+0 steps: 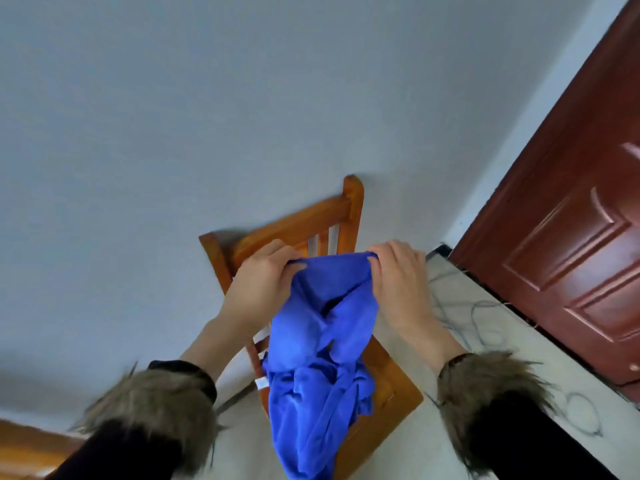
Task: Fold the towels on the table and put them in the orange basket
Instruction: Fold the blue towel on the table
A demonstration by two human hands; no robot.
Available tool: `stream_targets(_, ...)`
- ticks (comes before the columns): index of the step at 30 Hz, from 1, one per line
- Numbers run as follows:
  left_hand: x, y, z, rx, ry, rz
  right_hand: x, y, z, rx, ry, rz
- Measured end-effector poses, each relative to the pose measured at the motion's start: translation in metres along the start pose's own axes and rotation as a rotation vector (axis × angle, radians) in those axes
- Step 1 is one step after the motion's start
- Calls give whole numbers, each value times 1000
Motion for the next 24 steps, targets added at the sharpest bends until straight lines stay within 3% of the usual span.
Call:
stream_targets(6,92,2,-70,-26,16,-181,57,62,-1,-96,170,-22)
stream_targets(14,191,-51,-109,197,174,-452,90,83,24,-62,380,72)
stream_targets(19,226,-118,-91,491,282,-381,118,91,84,8,631,154)
stream_targets(24,268,-206,-93,645,309,-319,154,94,167,148,866,195)
Point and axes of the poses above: each hand's wrist, its own y-axis towards the middle knuckle, its own x-axis out of the back of the hand, z = x × y, the point moved 6 cm from there along y, towards the middle knuckle, and after that the axes turned 7 degrees about x, right-handed, at the moved point
